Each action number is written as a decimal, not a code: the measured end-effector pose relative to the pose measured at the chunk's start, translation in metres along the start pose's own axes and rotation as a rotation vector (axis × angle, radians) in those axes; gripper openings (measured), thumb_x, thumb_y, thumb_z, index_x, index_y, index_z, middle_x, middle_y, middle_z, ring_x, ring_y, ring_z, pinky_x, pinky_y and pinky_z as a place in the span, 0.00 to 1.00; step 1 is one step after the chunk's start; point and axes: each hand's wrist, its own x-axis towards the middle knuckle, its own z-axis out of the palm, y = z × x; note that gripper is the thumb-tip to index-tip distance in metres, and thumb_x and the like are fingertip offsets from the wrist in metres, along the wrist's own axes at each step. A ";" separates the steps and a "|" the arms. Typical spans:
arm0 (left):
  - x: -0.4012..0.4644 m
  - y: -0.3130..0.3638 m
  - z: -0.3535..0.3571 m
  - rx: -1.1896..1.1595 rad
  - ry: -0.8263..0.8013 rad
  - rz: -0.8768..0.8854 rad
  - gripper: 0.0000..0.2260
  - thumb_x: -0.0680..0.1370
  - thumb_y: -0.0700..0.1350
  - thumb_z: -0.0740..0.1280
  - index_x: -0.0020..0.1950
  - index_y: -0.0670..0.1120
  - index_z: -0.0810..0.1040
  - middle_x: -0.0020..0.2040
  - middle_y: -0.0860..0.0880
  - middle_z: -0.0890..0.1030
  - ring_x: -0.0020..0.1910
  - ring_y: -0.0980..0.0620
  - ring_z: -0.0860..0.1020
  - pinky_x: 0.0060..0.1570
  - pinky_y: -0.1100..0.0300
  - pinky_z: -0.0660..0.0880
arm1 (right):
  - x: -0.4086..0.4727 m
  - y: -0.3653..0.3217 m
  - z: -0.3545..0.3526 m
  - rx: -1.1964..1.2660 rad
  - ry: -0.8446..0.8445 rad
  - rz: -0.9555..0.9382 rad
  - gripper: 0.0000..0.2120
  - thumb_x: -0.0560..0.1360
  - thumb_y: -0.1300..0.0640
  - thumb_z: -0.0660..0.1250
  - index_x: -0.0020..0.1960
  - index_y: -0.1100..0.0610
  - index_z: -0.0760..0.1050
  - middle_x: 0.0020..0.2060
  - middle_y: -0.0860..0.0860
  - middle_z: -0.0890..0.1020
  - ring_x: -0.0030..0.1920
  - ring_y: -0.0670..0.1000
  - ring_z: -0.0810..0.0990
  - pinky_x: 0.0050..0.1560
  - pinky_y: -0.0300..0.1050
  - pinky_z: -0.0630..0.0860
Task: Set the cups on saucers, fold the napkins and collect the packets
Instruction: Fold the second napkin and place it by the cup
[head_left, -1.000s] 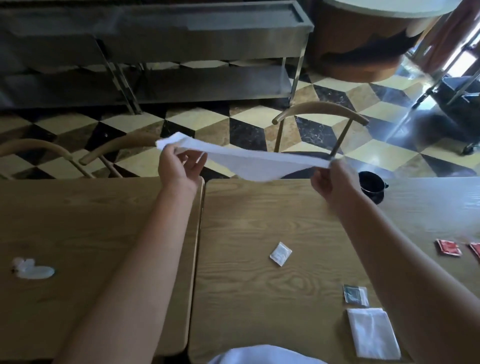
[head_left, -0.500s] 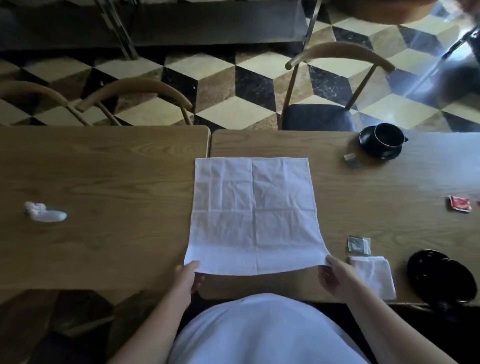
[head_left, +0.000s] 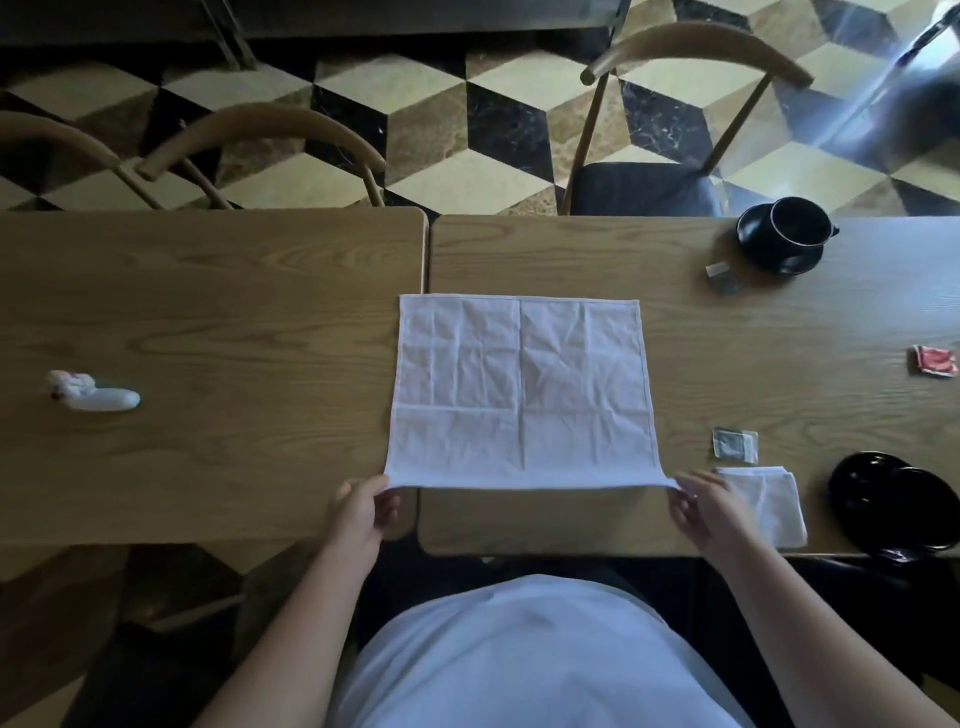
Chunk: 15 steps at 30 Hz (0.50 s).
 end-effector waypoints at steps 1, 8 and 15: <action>-0.001 0.008 0.004 -0.028 -0.021 0.035 0.08 0.77 0.34 0.67 0.45 0.46 0.72 0.36 0.44 0.80 0.26 0.53 0.79 0.22 0.65 0.72 | -0.002 -0.009 0.005 0.030 -0.015 -0.039 0.05 0.78 0.65 0.67 0.51 0.56 0.77 0.34 0.54 0.81 0.34 0.48 0.81 0.28 0.36 0.78; 0.011 0.074 0.042 -0.227 -0.346 0.101 0.07 0.80 0.40 0.66 0.54 0.37 0.79 0.50 0.38 0.86 0.51 0.44 0.86 0.45 0.56 0.83 | 0.002 -0.085 0.043 0.168 -0.181 -0.121 0.07 0.76 0.62 0.61 0.49 0.60 0.77 0.46 0.56 0.88 0.45 0.50 0.88 0.42 0.40 0.83; 0.042 0.129 0.104 0.305 -0.029 0.336 0.05 0.77 0.41 0.71 0.42 0.43 0.79 0.35 0.47 0.83 0.32 0.52 0.78 0.33 0.60 0.73 | 0.052 -0.138 0.078 -0.227 -0.115 -0.246 0.06 0.76 0.59 0.72 0.50 0.61 0.83 0.39 0.53 0.87 0.33 0.45 0.83 0.35 0.33 0.79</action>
